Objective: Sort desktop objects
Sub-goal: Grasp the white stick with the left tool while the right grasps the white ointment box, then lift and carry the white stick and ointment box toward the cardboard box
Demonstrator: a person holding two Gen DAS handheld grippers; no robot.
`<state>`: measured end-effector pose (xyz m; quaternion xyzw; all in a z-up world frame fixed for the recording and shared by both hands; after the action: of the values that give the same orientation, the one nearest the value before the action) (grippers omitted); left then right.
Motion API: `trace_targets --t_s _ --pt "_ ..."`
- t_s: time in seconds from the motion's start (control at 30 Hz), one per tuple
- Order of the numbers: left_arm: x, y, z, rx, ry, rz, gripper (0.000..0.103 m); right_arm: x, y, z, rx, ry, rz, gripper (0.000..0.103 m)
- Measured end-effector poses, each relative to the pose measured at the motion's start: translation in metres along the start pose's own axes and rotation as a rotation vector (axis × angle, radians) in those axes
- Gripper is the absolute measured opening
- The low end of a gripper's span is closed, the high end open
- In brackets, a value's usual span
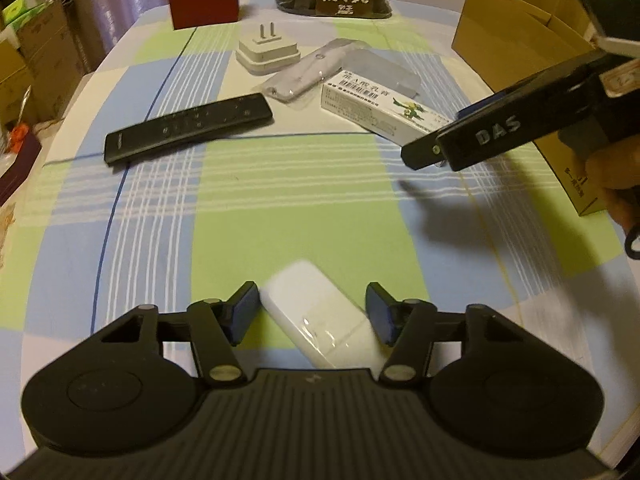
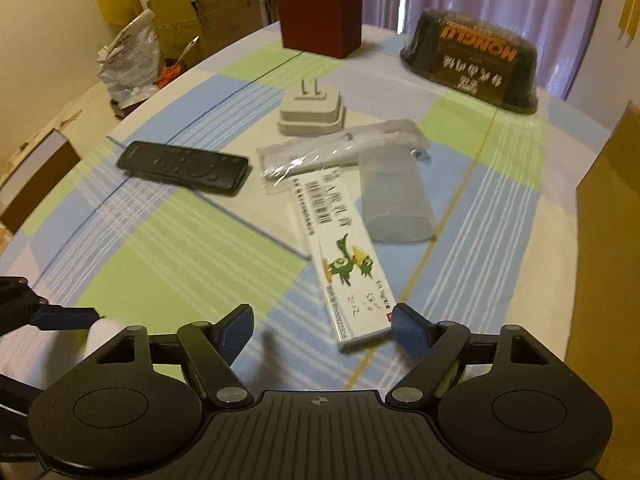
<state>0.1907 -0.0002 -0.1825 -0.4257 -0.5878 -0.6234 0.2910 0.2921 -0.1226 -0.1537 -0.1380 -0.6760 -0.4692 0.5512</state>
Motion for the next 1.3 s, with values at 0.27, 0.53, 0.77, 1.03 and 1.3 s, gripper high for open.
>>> trace_targets --t_s 0.27,0.53,0.77,1.03,1.3 --pt "-0.001 0.008 0.005 -0.027 -0.025 -0.007 0.046 -0.012 0.013 -0.002 0.054 -0.043 0.005 0.074" --pt "0.008 -0.001 0.002 0.020 -0.041 0.000 0.054 -0.022 0.002 -0.011 0.028 -0.044 0.066 0.038" --pt "0.009 -0.020 -0.010 0.015 -0.029 0.021 0.055 0.012 -0.046 -0.002 -0.042 -0.082 0.092 0.038" --pt "0.013 -0.029 -0.027 -0.079 -0.050 0.034 0.037 0.060 -0.131 0.011 -0.155 -0.122 0.102 0.038" --pt "0.025 -0.054 -0.070 -0.225 -0.144 0.078 0.036 0.090 -0.178 0.028 -0.238 -0.127 0.093 0.038"
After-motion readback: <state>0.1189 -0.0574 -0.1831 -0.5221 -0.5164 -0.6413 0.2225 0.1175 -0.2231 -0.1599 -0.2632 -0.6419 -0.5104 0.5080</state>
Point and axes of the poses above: each gripper's, at about its wrist camera, not at the fingertips, and x roughly against the way its jaws point, z to its left, y to its top, the point moved 7 cm from there along -x, roughly the way its jaws point, and after that the axes turned 3 degrees about z, right-handed, at the moved point
